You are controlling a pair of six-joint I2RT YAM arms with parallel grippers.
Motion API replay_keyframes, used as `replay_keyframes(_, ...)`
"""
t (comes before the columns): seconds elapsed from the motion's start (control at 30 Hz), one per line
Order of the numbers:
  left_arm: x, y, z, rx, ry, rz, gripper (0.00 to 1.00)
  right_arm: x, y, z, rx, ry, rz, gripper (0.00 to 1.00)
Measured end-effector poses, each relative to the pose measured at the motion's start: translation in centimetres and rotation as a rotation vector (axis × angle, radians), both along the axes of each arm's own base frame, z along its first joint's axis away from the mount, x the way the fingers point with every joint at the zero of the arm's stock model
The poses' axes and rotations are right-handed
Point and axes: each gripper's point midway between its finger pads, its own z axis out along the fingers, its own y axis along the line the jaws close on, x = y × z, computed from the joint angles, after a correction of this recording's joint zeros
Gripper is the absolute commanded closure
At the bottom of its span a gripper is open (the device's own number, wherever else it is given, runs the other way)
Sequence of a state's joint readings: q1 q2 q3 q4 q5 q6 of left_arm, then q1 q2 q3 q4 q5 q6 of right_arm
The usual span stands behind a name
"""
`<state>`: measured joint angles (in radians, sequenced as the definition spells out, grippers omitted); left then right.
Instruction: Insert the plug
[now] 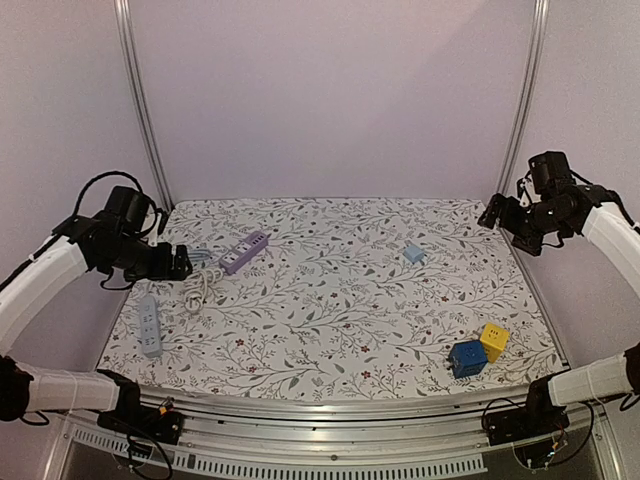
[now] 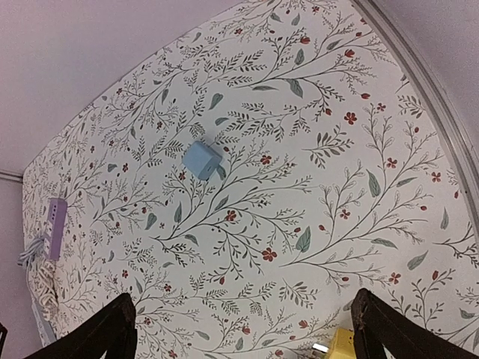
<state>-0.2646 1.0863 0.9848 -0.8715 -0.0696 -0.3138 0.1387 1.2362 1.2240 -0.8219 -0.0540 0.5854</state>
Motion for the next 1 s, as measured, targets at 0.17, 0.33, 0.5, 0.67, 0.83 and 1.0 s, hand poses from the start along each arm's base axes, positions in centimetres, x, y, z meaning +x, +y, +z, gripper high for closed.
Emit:
replay_keyframes(0.17,-0.2,-0.8,0.2,-0.011,-0.010,-0.027,0.00,-1.7,-0.7,-0.8,-0.036,0.049,-0.020,0.01)
replay_keyframes(0.33,-0.1,-1.3,0.5,-0.017,-0.024,-0.046,0.01,-3.6,-1.1,-2.2,-0.082,0.142,-0.033,0.01)
replay_keyframes(0.5,-0.2,-1.6,0.5,-0.018,-0.026,-0.063,0.00,-5.7,-0.4,-3.4,-0.132,0.231,-0.007,0.01)
replay_keyframes(0.67,-0.2,-1.8,0.4,-0.021,-0.024,-0.073,0.00,-8.1,1.1,-4.1,-0.190,0.300,0.047,0.01)
replay_keyframes(0.83,-0.3,-1.9,0.4,-0.021,-0.024,-0.076,0.00,-10.5,3.0,-4.6,-0.228,0.354,0.098,0.01)
replay_keyframes(1.0,-0.3,-1.9,0.4,-0.021,-0.022,-0.077,0.01,-12.7,4.0,-5.5,-0.227,0.402,0.078,0.01)
